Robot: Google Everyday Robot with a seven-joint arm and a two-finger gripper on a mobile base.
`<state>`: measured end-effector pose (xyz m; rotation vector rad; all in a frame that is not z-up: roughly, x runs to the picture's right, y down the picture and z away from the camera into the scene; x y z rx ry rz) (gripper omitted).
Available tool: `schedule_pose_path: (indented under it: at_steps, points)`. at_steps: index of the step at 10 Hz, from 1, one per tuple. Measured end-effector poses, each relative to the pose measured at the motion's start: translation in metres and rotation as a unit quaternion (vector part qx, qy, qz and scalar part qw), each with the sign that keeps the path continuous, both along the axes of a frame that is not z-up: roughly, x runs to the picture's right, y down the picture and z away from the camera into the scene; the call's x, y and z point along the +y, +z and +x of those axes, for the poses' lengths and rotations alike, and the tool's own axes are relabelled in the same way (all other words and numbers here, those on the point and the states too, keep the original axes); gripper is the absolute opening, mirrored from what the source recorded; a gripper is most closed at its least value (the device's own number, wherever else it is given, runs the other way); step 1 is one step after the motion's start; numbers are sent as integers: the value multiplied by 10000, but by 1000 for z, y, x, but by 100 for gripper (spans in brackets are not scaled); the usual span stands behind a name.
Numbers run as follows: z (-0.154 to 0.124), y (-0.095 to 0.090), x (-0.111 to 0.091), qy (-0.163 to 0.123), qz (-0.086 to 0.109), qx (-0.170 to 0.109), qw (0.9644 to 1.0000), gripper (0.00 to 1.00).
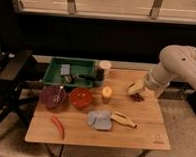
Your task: Place towel in red bowl
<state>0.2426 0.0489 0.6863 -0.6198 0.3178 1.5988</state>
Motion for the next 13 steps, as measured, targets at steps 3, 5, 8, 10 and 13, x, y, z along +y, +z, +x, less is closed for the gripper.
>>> schedule_pose_path:
  at_steps: [3,5,8,10,13]
  points:
    - [0,0,0,0,0,0,10000,80]
    - [0,0,0,0,-1,0,10000,80]
    - [0,0,0,0,-1,-1,10000,80]
    - [0,0,0,0,-1,-1,10000,80]
    - [-4,-3,3,-89,-58,-110,9999,80]
